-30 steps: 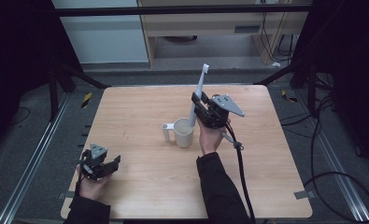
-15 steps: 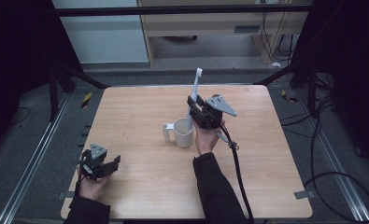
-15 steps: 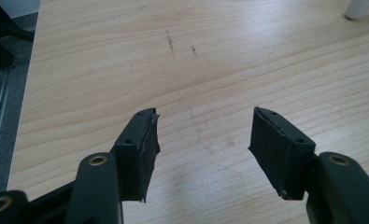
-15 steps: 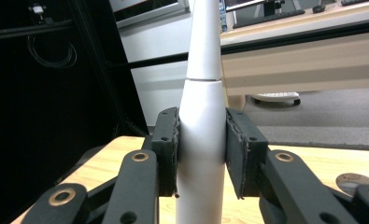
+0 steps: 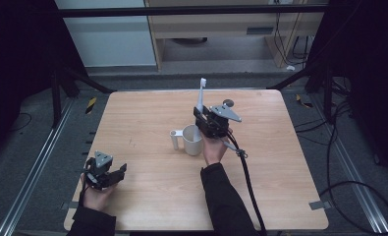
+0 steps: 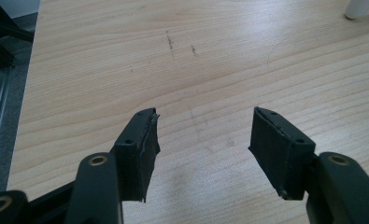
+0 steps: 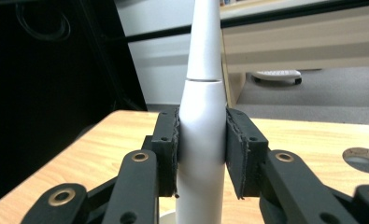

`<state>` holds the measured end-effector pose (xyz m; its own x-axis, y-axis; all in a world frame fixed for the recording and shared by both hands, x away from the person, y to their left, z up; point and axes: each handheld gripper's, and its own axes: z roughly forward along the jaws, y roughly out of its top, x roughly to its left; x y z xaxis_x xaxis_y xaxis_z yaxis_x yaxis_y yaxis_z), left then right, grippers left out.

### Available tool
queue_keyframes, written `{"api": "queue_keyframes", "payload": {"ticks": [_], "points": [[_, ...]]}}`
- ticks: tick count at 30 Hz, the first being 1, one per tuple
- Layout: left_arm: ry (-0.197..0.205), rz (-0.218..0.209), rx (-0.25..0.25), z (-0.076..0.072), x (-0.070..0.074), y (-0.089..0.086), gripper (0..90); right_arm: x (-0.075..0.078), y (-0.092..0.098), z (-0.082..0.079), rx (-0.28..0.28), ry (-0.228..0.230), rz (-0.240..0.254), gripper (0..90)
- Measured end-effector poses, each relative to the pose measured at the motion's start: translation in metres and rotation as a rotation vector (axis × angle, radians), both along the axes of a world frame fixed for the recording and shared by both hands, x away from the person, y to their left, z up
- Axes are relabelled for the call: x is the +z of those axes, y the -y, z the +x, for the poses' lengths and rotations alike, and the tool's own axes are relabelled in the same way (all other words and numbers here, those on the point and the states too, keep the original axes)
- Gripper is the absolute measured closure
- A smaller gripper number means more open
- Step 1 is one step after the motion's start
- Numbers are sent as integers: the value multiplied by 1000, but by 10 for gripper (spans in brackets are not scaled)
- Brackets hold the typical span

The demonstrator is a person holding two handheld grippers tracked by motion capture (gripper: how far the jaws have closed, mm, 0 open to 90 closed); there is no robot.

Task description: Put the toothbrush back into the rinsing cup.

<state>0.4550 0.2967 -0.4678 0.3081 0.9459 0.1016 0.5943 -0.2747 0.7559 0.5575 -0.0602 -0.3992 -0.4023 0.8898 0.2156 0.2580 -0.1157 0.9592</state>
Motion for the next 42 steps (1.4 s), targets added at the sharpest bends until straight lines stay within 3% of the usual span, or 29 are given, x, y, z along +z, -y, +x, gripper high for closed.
{"api": "queue_keyframes", "payload": {"ticks": [31, 42], "points": [[-2, 4, -2, 0, 0, 1, 407, -35, 4, 1, 47, -185, -81, 668], [-3, 4, -3, 0, 0, 1, 406, -35, 3, 0, 59, -181, -101, 660]]}}
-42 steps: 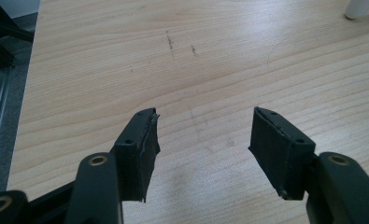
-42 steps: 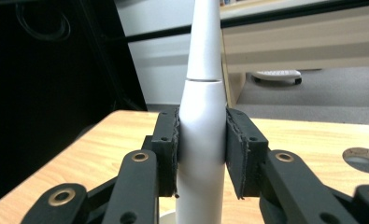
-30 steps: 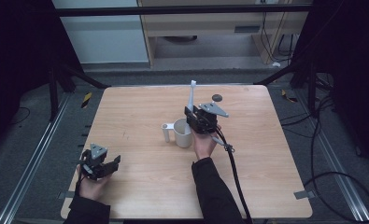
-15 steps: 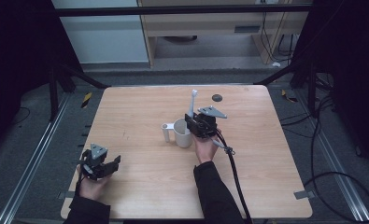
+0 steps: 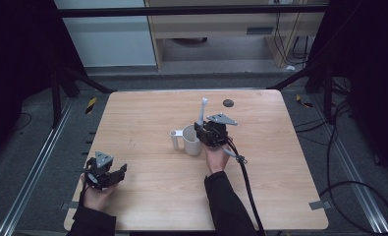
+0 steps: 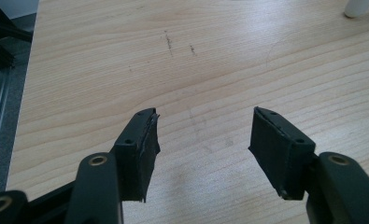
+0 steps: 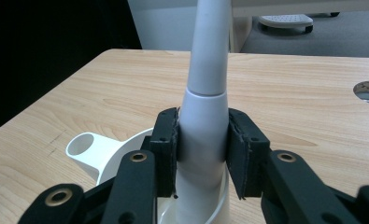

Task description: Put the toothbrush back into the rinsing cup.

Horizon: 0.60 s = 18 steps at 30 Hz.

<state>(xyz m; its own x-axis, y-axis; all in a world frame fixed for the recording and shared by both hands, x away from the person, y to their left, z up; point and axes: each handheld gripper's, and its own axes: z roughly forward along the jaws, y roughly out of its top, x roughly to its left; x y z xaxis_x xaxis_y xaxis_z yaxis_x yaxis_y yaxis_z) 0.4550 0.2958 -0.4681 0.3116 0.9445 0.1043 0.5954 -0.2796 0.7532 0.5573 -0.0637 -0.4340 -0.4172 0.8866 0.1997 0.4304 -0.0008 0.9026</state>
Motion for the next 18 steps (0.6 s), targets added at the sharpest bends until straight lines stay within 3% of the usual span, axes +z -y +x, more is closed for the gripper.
{"api": "queue_keyframes", "payload": {"ticks": [18], "points": [[-1, -2, 0, 0, 0, 0, 406, 3, 0, -4, 15, 26, -25, 576]]}}
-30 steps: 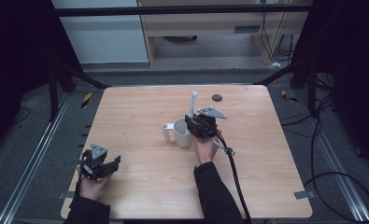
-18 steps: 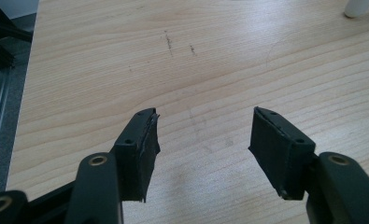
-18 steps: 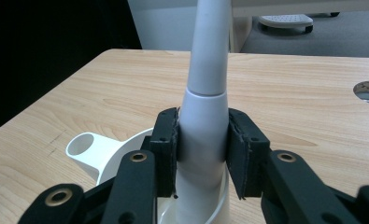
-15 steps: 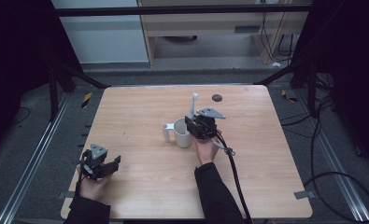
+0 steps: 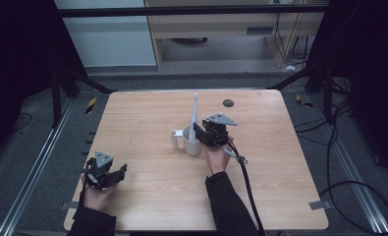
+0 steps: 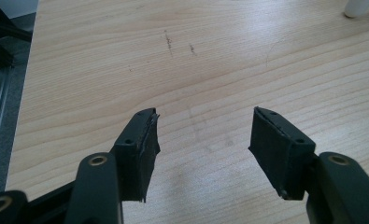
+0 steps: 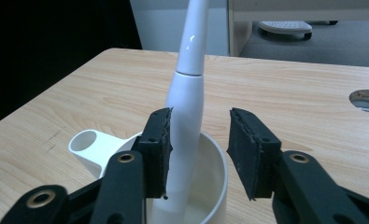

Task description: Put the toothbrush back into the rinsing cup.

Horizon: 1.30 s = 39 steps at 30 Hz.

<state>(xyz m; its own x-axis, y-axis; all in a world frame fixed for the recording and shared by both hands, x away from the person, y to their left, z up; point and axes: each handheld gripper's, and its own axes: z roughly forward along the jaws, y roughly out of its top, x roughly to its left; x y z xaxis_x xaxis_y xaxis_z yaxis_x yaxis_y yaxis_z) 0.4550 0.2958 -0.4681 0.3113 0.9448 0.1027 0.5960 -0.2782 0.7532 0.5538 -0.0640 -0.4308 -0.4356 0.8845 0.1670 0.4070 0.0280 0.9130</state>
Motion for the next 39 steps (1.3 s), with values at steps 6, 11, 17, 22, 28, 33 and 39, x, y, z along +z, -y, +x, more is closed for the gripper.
{"api": "queue_keyframes", "payload": {"ticks": [6, 11, 17, 22, 28, 33, 39], "points": [[0, -2, 0, 0, 0, 0, 402, 10, 3, -12, 24, 27, -16, 462], [0, -2, -2, 0, 0, 0, 395, 18, 12, -28, 38, 48, -63, 387], [0, 2, -3, 0, 0, 1, 383, 22, 31, -52, 38, 80, -132, 339], [0, 8, -8, -1, 0, 2, 355, 24, 48, -70, 15, 80, -168, 261], [-1, 8, -11, -1, -1, 1, 322, 21, 69, -85, 72, 47, -188, 194], [-5, 2, -16, 0, -2, 1, 297, 8, 92, -97, 72, 2, -211, 160], [-8, 2, -22, 0, -2, 1, 276, -12, 122, -107, 31, -50, -226, 129]]}}
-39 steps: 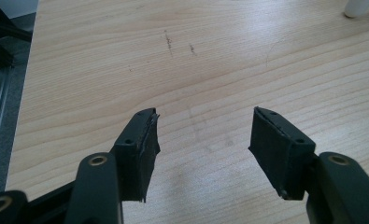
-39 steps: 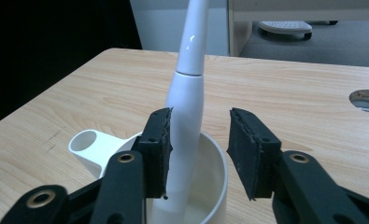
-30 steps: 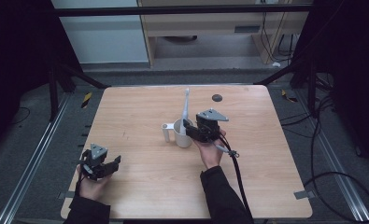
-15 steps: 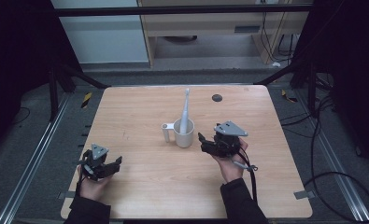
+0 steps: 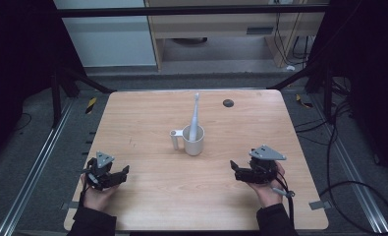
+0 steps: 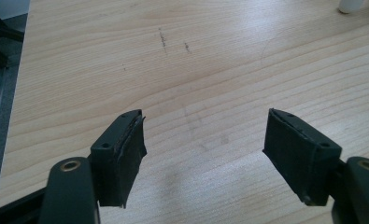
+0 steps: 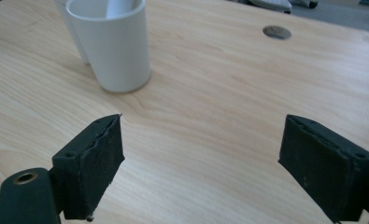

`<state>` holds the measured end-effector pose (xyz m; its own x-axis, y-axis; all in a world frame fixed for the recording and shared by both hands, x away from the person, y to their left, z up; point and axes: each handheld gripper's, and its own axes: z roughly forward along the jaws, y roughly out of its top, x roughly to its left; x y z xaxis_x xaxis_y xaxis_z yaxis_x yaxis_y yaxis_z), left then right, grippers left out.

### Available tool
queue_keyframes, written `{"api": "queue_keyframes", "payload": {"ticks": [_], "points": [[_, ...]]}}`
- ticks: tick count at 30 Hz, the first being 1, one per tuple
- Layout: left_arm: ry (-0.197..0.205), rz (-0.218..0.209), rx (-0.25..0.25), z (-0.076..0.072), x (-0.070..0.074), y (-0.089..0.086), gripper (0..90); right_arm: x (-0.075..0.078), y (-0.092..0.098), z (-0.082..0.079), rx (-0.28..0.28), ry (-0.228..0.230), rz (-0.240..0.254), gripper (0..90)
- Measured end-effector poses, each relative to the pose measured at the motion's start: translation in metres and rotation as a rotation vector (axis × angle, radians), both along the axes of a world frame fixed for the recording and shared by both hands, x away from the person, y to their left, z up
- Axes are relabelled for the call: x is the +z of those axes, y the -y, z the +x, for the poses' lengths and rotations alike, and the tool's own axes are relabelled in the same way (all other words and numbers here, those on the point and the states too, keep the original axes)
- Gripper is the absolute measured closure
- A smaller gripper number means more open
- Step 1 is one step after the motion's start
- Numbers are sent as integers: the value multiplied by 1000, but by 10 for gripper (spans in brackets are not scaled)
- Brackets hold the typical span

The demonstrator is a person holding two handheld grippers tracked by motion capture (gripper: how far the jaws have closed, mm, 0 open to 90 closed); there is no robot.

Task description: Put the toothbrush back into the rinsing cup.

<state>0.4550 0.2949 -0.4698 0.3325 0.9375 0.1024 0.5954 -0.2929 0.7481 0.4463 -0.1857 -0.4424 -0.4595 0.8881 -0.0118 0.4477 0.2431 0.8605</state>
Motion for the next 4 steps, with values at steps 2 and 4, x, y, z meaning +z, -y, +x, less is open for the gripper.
{"api": "queue_keyframes", "payload": {"ticks": [2, 4], "points": [[0, 3, -7, 0, 0, 0, 269, -5, 8, -2, -16, -10, -17, 116], [0, 5, -8, 0, -1, 0, 266, -7, 11, -4, -23, -16, -29, 108]]}}
